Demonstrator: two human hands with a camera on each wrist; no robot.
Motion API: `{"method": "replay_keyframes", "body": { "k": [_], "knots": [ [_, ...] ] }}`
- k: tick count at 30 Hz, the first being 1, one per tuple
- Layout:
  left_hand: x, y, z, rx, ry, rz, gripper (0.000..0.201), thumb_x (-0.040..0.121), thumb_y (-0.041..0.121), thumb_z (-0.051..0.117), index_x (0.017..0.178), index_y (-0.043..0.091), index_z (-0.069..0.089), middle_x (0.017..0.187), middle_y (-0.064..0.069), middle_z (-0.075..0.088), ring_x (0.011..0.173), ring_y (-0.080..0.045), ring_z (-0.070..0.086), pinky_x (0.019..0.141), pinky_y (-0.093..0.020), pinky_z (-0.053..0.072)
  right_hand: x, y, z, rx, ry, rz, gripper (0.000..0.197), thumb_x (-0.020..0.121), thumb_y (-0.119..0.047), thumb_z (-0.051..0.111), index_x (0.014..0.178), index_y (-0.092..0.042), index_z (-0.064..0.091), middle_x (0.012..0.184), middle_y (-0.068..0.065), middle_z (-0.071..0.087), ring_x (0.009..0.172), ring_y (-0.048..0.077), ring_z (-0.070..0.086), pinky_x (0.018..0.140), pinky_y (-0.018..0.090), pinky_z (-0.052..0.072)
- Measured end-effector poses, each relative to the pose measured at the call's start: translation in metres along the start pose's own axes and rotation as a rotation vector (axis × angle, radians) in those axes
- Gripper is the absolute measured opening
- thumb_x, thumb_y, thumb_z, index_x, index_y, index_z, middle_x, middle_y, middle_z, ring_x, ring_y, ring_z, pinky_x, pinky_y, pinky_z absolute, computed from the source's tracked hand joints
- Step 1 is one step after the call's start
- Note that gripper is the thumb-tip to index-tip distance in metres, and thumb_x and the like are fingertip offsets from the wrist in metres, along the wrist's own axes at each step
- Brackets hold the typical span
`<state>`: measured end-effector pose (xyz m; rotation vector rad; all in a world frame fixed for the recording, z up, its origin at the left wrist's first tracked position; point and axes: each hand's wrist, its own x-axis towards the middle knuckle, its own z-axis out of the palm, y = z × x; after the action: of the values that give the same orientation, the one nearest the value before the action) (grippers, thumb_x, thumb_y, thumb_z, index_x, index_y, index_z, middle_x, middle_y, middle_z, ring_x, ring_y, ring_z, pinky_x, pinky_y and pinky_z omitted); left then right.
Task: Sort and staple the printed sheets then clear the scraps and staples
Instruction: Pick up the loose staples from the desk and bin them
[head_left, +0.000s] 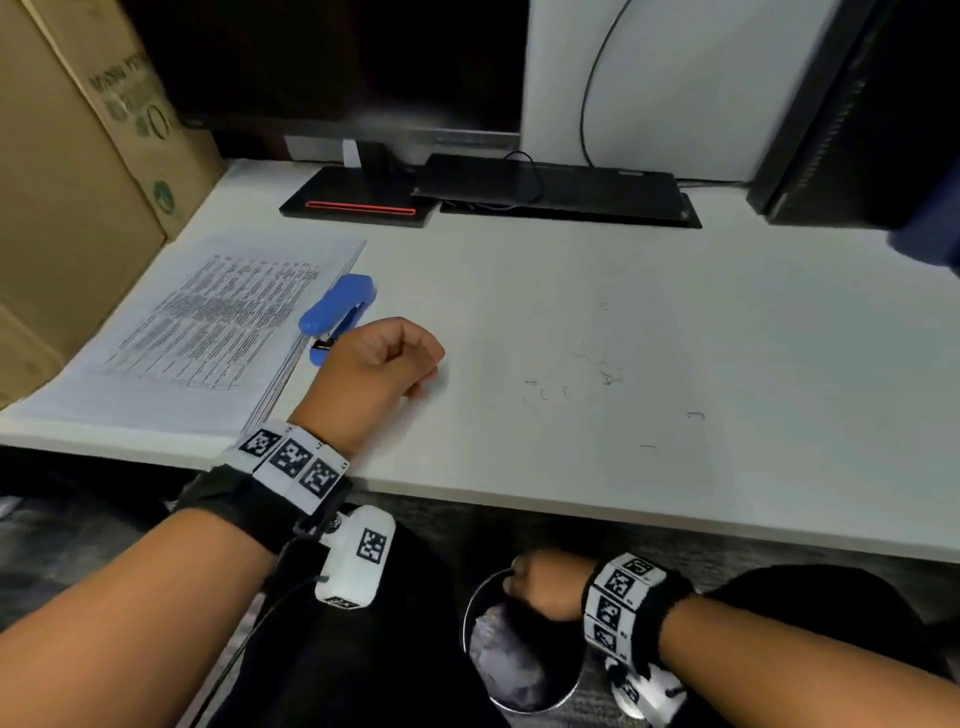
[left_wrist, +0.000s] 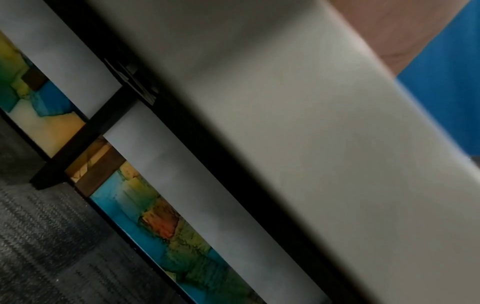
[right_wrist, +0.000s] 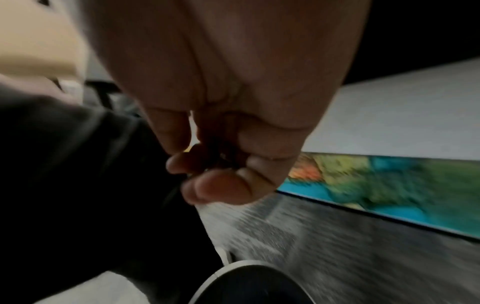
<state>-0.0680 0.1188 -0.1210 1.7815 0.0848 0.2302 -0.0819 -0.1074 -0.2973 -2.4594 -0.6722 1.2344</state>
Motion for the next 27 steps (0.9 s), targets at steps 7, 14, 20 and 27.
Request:
{"method": "replay_keyframes", "body": {
  "k": [7,14,20,27],
  "knots": [
    [0.003,-0.003,-0.004,-0.015,0.011,-0.011,0.024,0.096,0.0,0.059,0.081,0.016,0.07,0.07,0.001,0.066,0.064,-0.017,0.06,0.061,-0.021,0.049,0.07,0.045,0.046,0.616,0.038,0.285,0.045,0.103,-0.04,0.044,0.067,-0.016,0.055,0.065,0.001,0.056,0.056,0.01,0.049,0.066,0.025,0.041],
    [0.003,-0.003,-0.004,-0.091,0.015,-0.027,0.023,0.095,-0.003,0.059,0.081,0.012,0.069,0.072,-0.002,0.064,0.064,-0.014,0.06,0.063,-0.025,0.051,0.08,0.055,0.044,0.649,0.084,0.245,0.04,0.098,-0.041,0.048,0.072,-0.015,0.066,0.071,0.006,0.065,0.07,0.017,0.055,0.084,0.036,0.048],
    [0.002,-0.007,-0.005,-0.043,0.037,-0.03,0.019,0.094,0.0,0.061,0.082,0.011,0.071,0.07,0.001,0.068,0.064,-0.016,0.063,0.068,-0.03,0.052,0.003,-0.024,0.007,-0.012,-0.009,0.026,0.031,0.101,-0.019,0.046,0.122,-0.003,0.063,0.118,0.015,0.065,0.099,0.021,0.056,0.081,0.03,0.037],
    [0.002,0.0,-0.004,-0.032,0.026,-0.107,0.018,0.096,-0.001,0.06,0.087,0.008,0.073,0.073,-0.004,0.07,0.069,-0.014,0.064,0.062,-0.018,0.054,-0.127,-0.106,-0.066,0.113,0.021,-0.098,0.018,0.096,-0.024,0.051,0.102,-0.025,0.068,0.137,0.009,0.055,0.123,0.006,0.053,0.096,0.021,0.034]
  ]
}}
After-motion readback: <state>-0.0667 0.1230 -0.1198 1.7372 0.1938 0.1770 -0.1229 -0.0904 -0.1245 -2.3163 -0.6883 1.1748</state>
